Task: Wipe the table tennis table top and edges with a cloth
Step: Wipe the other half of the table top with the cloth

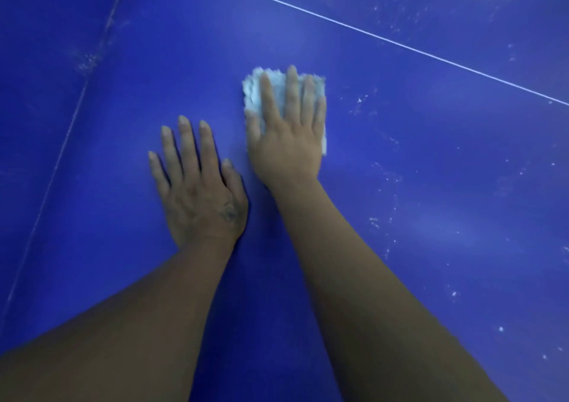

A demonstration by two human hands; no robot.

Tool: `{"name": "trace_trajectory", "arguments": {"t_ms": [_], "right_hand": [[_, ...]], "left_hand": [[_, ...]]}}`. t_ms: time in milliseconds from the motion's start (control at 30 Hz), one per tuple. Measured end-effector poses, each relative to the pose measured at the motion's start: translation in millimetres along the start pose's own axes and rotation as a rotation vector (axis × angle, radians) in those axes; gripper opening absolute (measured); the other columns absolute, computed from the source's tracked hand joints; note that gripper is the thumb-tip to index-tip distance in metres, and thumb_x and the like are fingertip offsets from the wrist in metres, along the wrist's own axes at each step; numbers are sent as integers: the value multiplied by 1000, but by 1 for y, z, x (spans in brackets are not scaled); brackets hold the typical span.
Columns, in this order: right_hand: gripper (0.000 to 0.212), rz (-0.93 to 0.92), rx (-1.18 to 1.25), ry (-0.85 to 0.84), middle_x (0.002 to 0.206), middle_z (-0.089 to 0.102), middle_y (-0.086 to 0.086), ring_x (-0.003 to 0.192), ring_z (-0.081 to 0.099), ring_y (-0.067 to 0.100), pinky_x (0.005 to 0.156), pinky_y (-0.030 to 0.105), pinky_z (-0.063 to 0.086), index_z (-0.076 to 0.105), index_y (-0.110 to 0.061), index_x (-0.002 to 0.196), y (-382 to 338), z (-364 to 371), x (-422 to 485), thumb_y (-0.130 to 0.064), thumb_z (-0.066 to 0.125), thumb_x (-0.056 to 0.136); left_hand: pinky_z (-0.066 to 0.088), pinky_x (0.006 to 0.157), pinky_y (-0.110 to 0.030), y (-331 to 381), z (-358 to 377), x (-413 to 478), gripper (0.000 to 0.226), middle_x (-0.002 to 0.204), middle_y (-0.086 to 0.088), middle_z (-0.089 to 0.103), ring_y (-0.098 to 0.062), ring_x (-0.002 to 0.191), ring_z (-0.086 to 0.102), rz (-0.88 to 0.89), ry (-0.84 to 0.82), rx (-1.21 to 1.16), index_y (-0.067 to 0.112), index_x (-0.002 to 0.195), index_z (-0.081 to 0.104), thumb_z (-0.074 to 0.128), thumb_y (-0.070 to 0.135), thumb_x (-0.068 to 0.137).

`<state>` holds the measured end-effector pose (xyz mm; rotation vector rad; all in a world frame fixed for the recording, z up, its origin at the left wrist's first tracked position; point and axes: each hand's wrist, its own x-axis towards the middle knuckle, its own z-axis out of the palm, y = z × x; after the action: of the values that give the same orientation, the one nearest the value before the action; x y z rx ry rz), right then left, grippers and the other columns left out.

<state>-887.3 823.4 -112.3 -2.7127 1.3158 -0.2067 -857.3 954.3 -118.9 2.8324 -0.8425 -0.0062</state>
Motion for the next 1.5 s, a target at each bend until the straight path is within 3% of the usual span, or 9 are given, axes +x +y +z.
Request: {"name": "trace_trajectory", "arguments": {"t_ms": [200, 467, 633, 800, 933, 1033, 1200, 1333, 1500], "right_hand": [[61, 81, -5, 8, 179, 18, 6, 166, 12, 30, 134, 48, 1, 27, -39, 169, 40, 9, 56, -56, 24, 111], [62, 389, -74, 1, 178, 15, 14, 165, 10, 36, 134, 53, 4, 24, -28, 171, 112, -13, 9, -51, 25, 113], [62, 182, -83, -47, 180, 4, 10, 166, 1, 35, 132, 52, -4, 14, -33, 172, 42, 3, 40, -53, 12, 113], [62, 30, -34, -38, 180, 14, 6, 167, 7, 30, 133, 48, -2, 21, -39, 170, 41, 10, 98, -56, 20, 111], [62, 176, -184, -37, 179, 11, 9, 166, 7, 32, 133, 45, -3, 15, -39, 171, 129, -6, 95, -57, 9, 112], [62, 331, -168, -43, 179, 12, 11, 166, 9, 33, 133, 46, 0, 18, -33, 171, 191, -29, 63, -55, 18, 114], [62, 501, -40, -79, 180, 4, 9, 166, 2, 33, 133, 56, 0, 15, -31, 172, 184, -32, 24, -52, 23, 114], [64, 369, -148, -47, 180, 2, 12, 166, 1, 36, 132, 52, -1, 10, -33, 172, 122, -13, 28, -56, 11, 112], [58, 6, 26, 47, 176, 26, 12, 165, 18, 35, 132, 54, 12, 36, -30, 167, 60, 0, -13, -49, 33, 113]], "left_hand": [[4, 135, -54, 2, 0, 0, 66, 180, -8, 17, -32, 167, 10, -7, 8, 0, 14, 170, 27, 33, 38, 109], [5, 134, -57, 2, -4, 1, 67, 179, -11, 18, -33, 167, 10, -20, -28, -34, 12, 170, 27, 32, 37, 108], [5, 135, -56, 1, -1, 1, 65, 179, -11, 18, -33, 167, 10, -1, 2, -33, 11, 169, 29, 32, 36, 109], [5, 135, -55, 0, 2, 1, 65, 179, -11, 20, -33, 166, 12, 4, 36, -45, 11, 169, 31, 33, 36, 109], [4, 135, -55, -1, 2, 0, 65, 179, -10, 20, -32, 167, 10, -3, 21, -45, 11, 169, 31, 31, 36, 109], [3, 135, -54, 0, 0, 0, 64, 179, -10, 19, -32, 167, 10, -6, 16, -46, 11, 169, 30, 32, 35, 110], [1, 135, -53, 1, -1, 0, 64, 179, -10, 17, -32, 167, 9, -8, 9, -44, 11, 169, 30, 30, 36, 110], [3, 135, -55, 2, 0, 0, 64, 179, -9, 18, -32, 167, 10, -9, 12, -44, 12, 169, 30, 30, 36, 110], [1, 135, -53, -1, 3, 0, 64, 180, -9, 17, -31, 167, 8, 4, 13, -22, 14, 170, 28, 26, 38, 110]]}}
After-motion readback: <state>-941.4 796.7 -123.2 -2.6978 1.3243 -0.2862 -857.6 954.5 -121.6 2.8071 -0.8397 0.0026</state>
